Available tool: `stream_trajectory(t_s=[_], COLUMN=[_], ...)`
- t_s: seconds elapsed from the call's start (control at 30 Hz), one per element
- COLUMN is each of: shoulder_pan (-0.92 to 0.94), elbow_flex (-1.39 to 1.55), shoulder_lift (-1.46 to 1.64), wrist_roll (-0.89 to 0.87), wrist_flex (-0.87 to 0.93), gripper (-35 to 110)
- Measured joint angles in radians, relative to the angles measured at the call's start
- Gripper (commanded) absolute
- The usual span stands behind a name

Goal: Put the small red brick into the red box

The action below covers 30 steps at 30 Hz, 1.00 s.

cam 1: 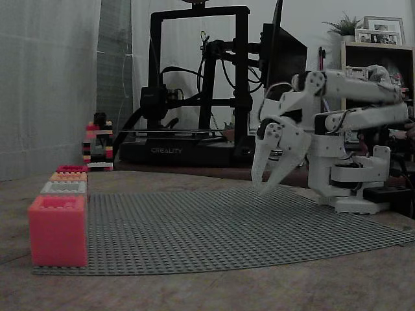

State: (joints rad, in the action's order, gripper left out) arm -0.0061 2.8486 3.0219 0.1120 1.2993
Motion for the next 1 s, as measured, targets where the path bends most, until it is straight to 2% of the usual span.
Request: stream_trajectory(t_s=[0.33,1.0], shoulder_pan=[-0.015,-0.005], elbow_flex=[0.012,0.012], shoulder_lift=[0.179,0.186], wrist_roll=[-0.040,-0.075], wrist_flex=[0.087,0.087], gripper=[0,0])
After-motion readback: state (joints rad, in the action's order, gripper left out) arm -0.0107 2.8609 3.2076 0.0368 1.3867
